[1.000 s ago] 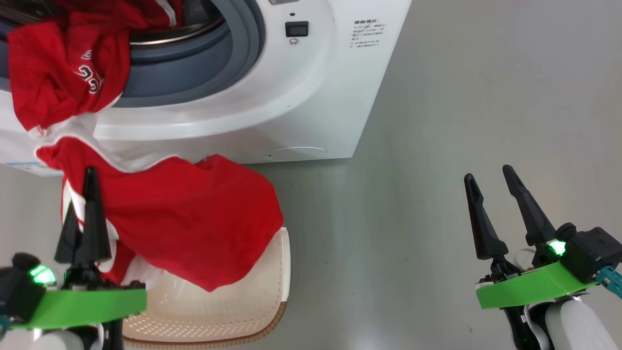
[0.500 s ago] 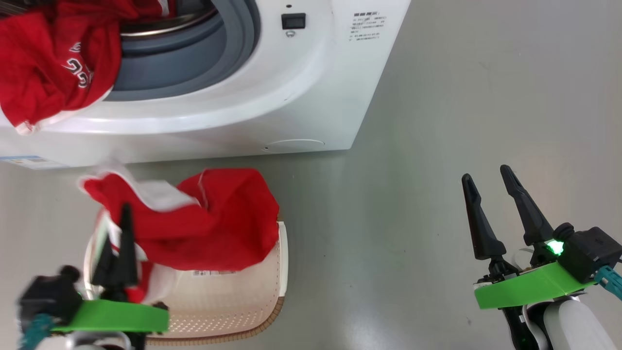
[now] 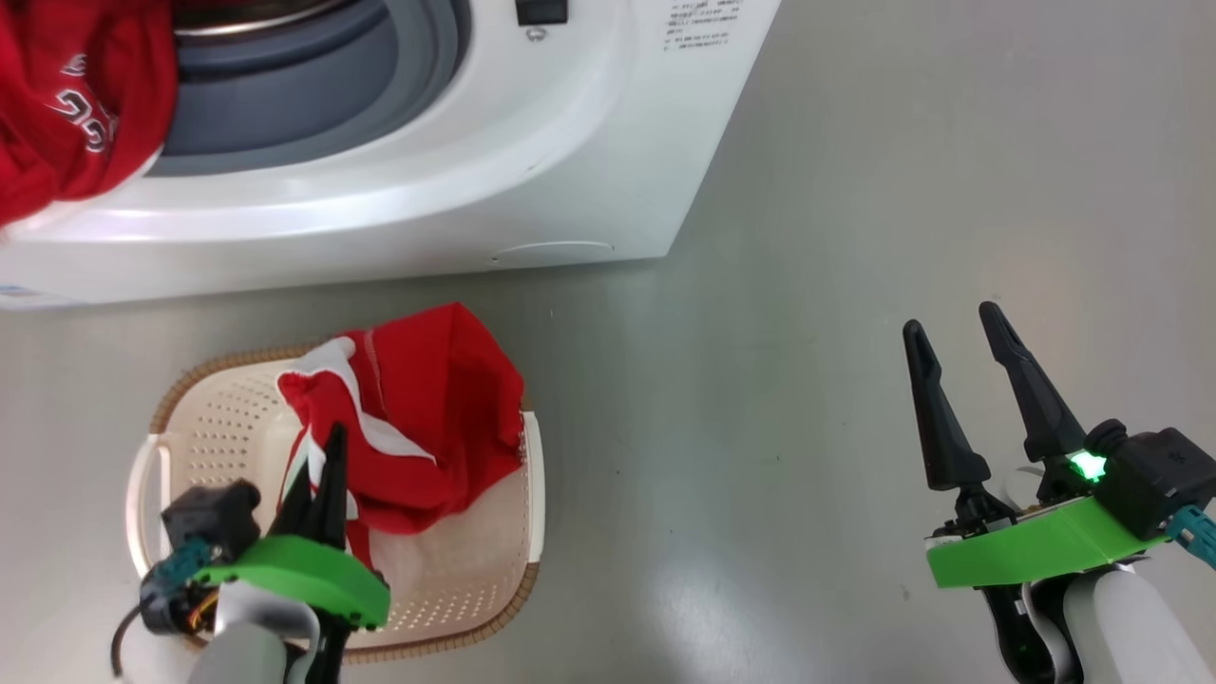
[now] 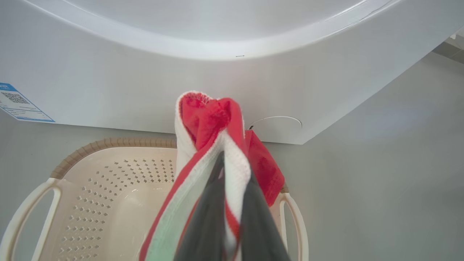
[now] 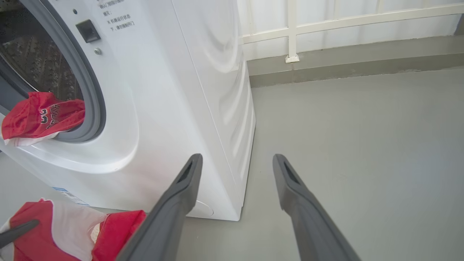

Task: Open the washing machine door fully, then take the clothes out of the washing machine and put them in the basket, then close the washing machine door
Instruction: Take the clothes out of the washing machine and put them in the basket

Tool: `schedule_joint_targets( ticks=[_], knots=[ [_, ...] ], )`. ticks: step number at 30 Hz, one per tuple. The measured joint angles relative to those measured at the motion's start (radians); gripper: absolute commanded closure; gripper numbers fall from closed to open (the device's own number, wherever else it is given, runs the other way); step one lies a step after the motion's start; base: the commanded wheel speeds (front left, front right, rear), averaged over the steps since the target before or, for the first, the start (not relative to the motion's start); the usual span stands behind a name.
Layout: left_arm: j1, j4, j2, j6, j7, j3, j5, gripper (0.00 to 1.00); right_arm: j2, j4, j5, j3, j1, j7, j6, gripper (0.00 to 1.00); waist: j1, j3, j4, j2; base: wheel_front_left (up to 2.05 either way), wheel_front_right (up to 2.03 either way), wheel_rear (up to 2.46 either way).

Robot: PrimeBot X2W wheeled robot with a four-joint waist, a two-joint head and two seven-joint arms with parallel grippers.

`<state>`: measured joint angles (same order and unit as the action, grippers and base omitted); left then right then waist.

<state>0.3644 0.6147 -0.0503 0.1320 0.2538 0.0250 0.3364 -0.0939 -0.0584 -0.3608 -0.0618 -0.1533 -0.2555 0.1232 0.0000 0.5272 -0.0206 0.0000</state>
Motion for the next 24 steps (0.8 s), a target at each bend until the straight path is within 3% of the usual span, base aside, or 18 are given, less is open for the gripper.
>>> schedule_joint_targets(
  ticks=[16, 24],
  knots=[
    [0.253, 0.387, -0.025, 0.0, 0.0, 0.105, 0.064, 1.0, 0.0, 0.012, 0.001, -0.007, -0.059, 0.0, 0.0, 0.0, 0.0, 0.11, -0.022, 0.0, 0.0, 0.0, 0.0],
    [0.309, 0.469, -0.034, 0.0, 0.0, 0.128, 0.1, 1.0, 0.0, 0.017, 0.002, -0.011, -0.063, 0.0, 0.0, 0.0, 0.0, 0.151, -0.04, 0.0, 0.0, 0.0, 0.0]
  ],
)
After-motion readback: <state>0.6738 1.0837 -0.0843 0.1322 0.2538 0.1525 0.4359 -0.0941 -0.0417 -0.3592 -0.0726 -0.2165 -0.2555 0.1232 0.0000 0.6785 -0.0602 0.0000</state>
